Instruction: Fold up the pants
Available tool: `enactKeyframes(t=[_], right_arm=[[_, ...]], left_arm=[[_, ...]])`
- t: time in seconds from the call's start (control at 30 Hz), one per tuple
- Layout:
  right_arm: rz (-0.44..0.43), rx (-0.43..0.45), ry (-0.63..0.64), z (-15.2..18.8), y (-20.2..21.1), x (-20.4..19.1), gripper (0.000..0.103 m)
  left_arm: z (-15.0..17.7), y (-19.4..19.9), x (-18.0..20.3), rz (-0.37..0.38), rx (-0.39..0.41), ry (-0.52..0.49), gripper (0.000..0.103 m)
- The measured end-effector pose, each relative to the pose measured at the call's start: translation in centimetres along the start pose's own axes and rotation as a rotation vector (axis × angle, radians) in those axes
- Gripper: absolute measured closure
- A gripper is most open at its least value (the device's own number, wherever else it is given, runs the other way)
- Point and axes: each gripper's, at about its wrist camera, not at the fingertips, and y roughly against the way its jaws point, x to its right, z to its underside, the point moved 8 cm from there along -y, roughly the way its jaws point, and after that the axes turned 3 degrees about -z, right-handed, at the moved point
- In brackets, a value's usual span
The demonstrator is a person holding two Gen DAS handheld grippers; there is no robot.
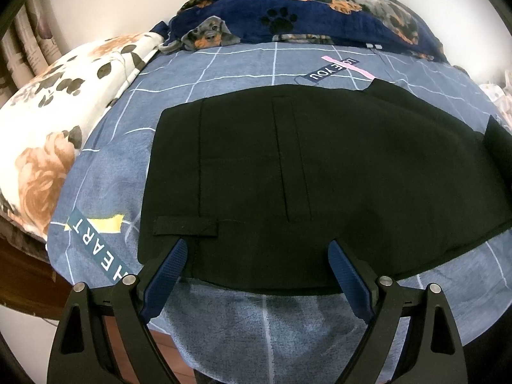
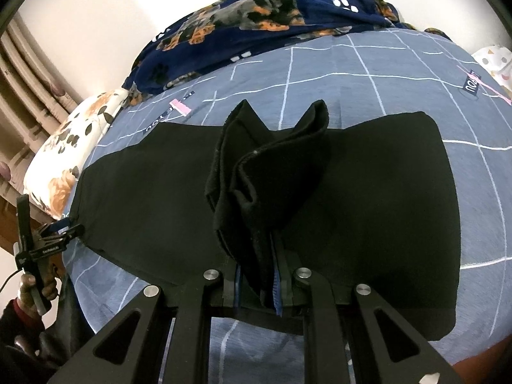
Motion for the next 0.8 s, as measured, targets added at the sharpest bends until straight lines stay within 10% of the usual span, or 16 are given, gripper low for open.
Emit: enactKeyframes(t=[0.8], right_arm=[[-0.020,-0.028,0.042,0.0,-1.5,-2.3,0.088]], left_arm=[[0.0,-0.1,0.1,-0.005,-0.002,-0.010,0.011]])
